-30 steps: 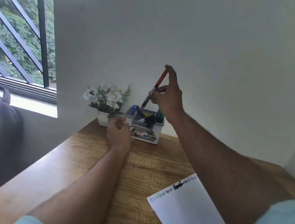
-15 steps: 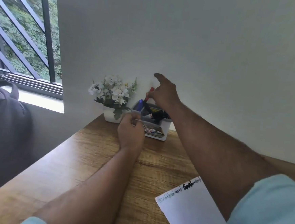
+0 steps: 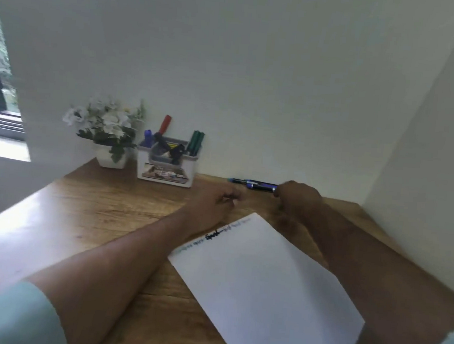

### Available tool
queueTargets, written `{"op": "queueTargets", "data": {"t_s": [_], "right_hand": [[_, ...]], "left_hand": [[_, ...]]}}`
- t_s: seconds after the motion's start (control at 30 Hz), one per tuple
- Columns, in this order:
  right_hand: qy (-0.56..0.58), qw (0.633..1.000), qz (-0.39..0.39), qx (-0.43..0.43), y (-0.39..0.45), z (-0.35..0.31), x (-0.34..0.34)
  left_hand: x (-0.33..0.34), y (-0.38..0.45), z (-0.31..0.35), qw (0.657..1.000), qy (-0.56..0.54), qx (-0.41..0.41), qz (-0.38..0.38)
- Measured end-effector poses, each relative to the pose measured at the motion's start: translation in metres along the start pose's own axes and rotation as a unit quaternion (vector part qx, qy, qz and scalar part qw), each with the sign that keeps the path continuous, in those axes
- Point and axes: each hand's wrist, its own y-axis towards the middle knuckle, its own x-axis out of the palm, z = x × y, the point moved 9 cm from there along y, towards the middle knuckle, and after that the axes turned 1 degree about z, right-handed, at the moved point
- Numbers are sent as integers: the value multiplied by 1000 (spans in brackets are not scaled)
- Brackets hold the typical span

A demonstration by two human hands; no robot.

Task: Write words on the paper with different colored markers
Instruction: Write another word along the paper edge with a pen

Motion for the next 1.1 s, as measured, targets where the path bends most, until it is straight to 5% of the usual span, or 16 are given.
{"op": "queueTargets", "data": {"t_s": [0.17,0.4,0.47,0.53,0.6,0.67,0.73,0.77,0.9,1.1], "right_hand": [[-77,997,2,-5,3,29,21],[-186,974,30,-129,8,2,18],[-125,978,83,-144,4,-10,-2],[77,968,194,-139,-12,-15,-37],[380,877,272,-111,-37,-8,-63],[631,730,247,-87,-55,-8,-63],[766,608,191,-83,-62,-19,-51],[791,583,171,-77,-63,-23,-43],[758,636,125,-78,-56,-39,-22],[769,632,50,-80,-49,-46,-6]], "left_hand": [[11,-3,2,998,26,6,-62],[2,4,-14,999,17,-23,-26],[1,3,-11,1000,6,-19,-21],[0,1,-8,999,-31,-7,-11],[0,-3,1,998,-51,25,0],[0,-8,17,996,-33,77,8],[-1,-10,29,992,-20,121,24],[-3,-11,34,989,-2,140,36],[4,-15,46,976,57,209,13],[11,-16,44,972,91,213,-32]]}}
